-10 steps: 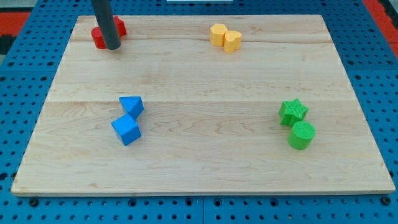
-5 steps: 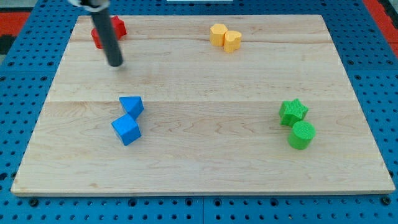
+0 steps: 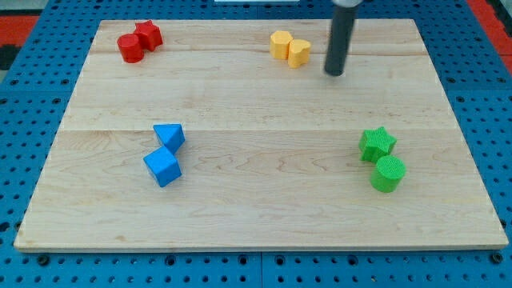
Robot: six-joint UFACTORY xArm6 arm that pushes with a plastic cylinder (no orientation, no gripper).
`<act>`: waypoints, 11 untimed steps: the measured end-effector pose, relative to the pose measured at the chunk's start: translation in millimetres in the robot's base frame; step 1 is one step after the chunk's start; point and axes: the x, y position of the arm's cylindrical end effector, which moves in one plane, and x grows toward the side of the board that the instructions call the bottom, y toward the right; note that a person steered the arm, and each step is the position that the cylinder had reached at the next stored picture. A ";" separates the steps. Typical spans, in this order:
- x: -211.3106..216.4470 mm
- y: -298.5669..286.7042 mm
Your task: Move the yellow hexagon and yellow heart to the center of the board
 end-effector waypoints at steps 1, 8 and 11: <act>-52.0 -1.5; 101.2 -125.8; 102.8 -125.8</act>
